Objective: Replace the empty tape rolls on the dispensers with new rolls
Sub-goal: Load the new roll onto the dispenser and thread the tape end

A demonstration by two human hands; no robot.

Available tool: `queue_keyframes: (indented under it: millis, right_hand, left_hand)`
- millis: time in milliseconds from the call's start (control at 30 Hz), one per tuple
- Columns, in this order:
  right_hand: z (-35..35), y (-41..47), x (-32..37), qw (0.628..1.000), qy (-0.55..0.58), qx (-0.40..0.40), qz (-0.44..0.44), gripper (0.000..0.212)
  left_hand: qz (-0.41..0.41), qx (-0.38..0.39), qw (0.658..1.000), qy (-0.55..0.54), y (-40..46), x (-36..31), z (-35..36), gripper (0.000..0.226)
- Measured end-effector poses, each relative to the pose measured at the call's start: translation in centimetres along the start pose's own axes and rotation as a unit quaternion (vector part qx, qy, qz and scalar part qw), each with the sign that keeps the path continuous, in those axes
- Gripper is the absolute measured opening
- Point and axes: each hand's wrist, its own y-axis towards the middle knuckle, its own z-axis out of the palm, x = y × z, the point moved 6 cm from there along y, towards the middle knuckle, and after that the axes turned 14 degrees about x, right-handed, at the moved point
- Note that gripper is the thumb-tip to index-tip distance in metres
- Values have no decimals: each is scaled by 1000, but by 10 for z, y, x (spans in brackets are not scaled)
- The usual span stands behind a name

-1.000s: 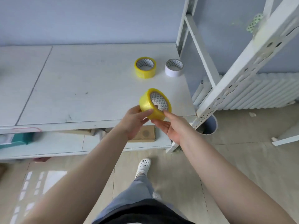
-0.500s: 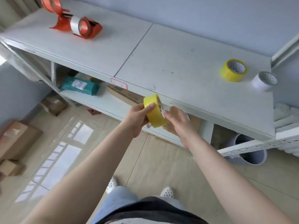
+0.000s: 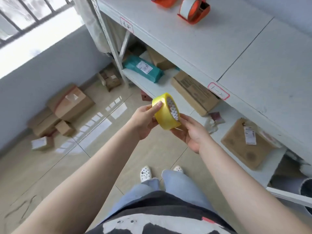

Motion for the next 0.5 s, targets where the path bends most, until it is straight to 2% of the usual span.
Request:
queue_keyframes:
  millis: [133, 233, 500]
  right_hand:
    - [25, 43, 16, 999, -8, 14, 37, 30]
    - [43, 78, 36, 997, -16, 53, 60, 27]
    - [86, 160, 99, 992, -27, 105, 68, 31]
  left_hand:
    - [15, -14, 999, -34, 14, -30, -30, 26]
    - [22, -22, 998, -48, 27, -56, -46, 26]
    - [45, -57, 996, -45, 73, -135, -81, 28]
